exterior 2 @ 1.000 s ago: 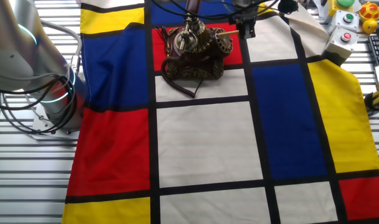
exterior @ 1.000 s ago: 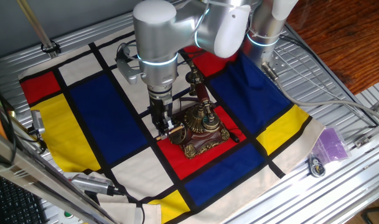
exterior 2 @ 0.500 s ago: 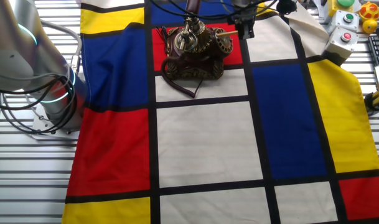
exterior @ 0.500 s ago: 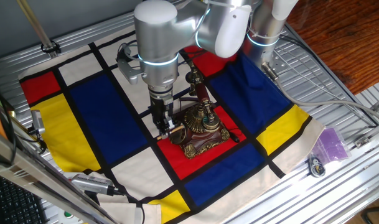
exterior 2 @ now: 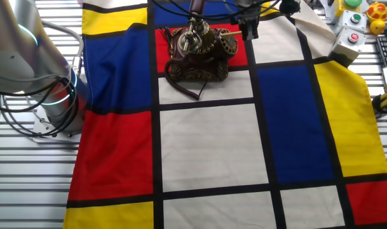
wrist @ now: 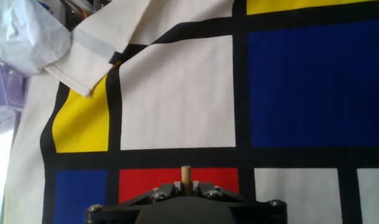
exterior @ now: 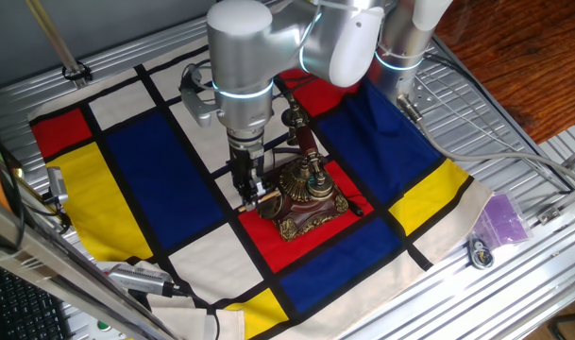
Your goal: Dial a number on an old rotary phone
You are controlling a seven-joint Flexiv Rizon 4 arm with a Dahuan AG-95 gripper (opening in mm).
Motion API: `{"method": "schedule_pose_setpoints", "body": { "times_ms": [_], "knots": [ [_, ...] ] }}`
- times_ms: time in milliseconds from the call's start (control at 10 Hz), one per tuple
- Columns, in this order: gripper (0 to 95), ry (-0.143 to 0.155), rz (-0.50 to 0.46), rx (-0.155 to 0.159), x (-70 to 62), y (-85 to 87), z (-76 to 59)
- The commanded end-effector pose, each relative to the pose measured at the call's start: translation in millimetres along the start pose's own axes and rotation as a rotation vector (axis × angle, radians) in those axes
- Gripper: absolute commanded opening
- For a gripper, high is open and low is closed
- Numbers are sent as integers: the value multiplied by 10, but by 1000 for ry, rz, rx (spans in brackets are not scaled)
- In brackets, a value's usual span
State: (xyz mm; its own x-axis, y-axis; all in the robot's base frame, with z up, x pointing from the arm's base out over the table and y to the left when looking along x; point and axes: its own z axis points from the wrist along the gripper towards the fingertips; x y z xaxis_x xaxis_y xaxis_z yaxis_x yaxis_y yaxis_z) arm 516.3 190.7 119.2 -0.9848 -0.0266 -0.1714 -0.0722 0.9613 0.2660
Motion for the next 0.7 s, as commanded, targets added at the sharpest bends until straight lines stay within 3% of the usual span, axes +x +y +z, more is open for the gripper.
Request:
{"method": "schedule_pose_setpoints", "body": {
  "times_ms": [100, 700],
  "knots": [
    [0, -3, 3, 3, 10, 11, 23],
    [0, -8, 20, 2, 0, 41, 39]
  ]
}}
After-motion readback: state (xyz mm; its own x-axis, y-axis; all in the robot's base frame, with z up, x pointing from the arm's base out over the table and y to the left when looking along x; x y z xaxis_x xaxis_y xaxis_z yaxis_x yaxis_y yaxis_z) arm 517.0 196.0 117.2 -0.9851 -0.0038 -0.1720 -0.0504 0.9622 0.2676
